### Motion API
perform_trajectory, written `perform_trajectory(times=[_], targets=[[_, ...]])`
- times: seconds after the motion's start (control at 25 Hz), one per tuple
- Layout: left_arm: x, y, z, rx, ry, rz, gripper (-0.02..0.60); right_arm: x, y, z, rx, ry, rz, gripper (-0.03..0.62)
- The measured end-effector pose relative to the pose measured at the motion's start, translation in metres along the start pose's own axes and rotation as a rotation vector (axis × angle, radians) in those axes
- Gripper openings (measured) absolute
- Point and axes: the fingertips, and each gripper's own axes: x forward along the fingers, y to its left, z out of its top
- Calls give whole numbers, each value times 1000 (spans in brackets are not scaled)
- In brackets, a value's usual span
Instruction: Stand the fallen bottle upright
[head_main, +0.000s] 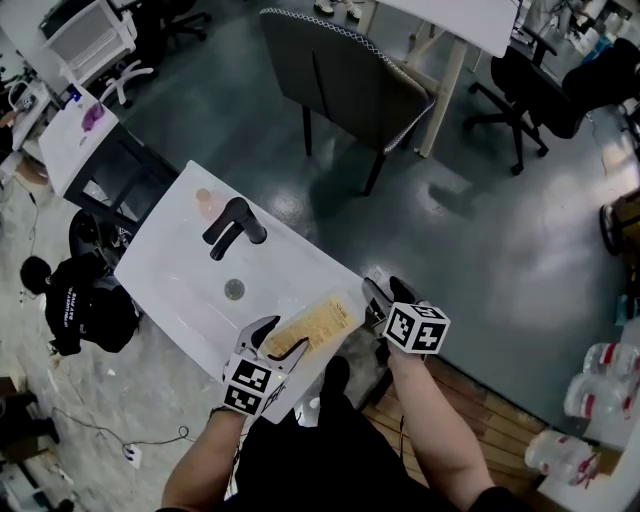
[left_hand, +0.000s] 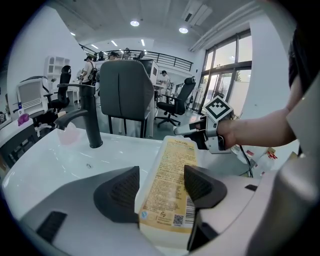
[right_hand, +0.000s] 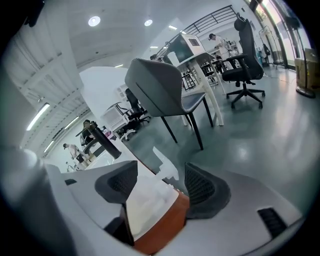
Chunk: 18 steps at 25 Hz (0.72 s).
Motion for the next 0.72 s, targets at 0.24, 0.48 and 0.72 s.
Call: perform_trajectory(times=[0.24,0.48,0.72], targets=[[0,0,0,12,-7,-2,287,4,-2,-4,101,0,18,321],[-1,-2,0,16,-6,-5,284,-8,11,9,-264,-14,-40,296],[-2,-1,0,31,-8,-11,282,-27,20,16,-724,20,-68,250]])
